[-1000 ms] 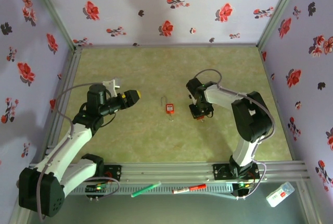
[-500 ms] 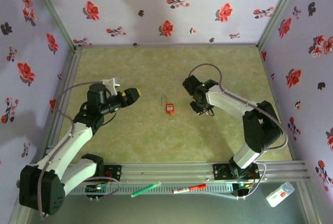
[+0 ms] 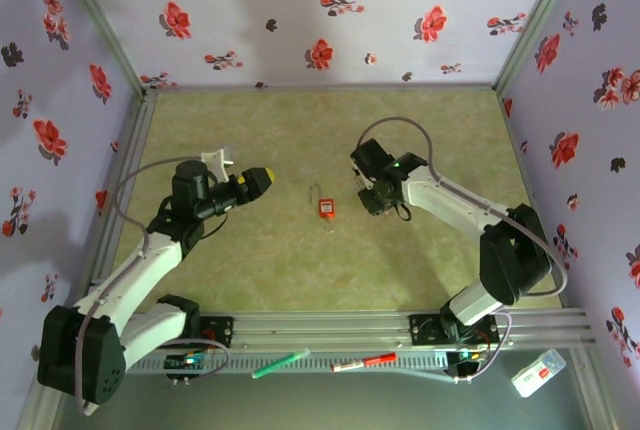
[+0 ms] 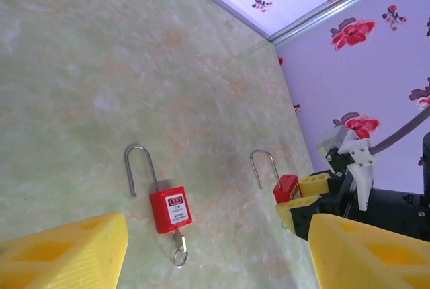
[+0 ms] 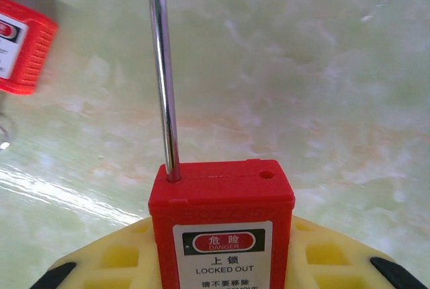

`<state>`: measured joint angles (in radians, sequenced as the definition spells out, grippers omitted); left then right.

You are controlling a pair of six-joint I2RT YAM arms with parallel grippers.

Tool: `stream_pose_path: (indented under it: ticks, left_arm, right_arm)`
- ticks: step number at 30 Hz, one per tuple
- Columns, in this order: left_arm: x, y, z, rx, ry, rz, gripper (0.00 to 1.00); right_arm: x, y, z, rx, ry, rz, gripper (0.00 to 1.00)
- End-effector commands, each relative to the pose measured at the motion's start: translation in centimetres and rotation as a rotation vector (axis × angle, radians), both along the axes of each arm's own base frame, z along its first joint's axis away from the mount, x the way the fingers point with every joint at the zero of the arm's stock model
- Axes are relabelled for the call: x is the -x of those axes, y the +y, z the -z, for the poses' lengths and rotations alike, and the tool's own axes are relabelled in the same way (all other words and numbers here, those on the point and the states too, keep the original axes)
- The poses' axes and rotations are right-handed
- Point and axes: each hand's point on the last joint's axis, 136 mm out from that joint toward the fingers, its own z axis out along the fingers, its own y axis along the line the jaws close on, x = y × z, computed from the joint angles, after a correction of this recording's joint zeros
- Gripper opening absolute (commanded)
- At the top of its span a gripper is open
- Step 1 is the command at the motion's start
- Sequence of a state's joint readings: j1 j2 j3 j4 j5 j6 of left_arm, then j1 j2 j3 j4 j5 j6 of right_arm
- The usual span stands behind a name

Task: Unlock with the key

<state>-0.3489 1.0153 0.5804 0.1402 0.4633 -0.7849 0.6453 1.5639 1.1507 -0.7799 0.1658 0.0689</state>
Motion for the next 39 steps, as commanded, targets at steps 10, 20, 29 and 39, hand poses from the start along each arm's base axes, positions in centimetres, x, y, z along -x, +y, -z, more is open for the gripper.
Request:
stream_pose_path:
  ticks: [10, 20, 29, 39]
  left_arm:
    - [0.0, -0.3, 0.6, -0.02, 0.002, 0.018, 0.72]
    - [-0.1, -0.2, 0.7, -0.049, 0.005, 0.02, 0.72]
    - [-0.1, -0.1, 0.7, -0.06, 0.008, 0.018, 0.72]
    - [0.0, 0.1, 0.2, -0.086, 0.007, 0.018, 0.72]
  right_arm:
    - [0.6, 4.6, 5.9, -0.159, 0.209, 0.037, 0.09]
    - [0.0, 1.7, 8.5, -0.101, 0.28, 0.167, 0.09]
    - [-1.6, -0.3, 8.9, -0.02, 0.241, 0.278, 0.11]
    - [-4.6, 0.4, 9.8, -0.008, 0.2, 0.493, 0.17]
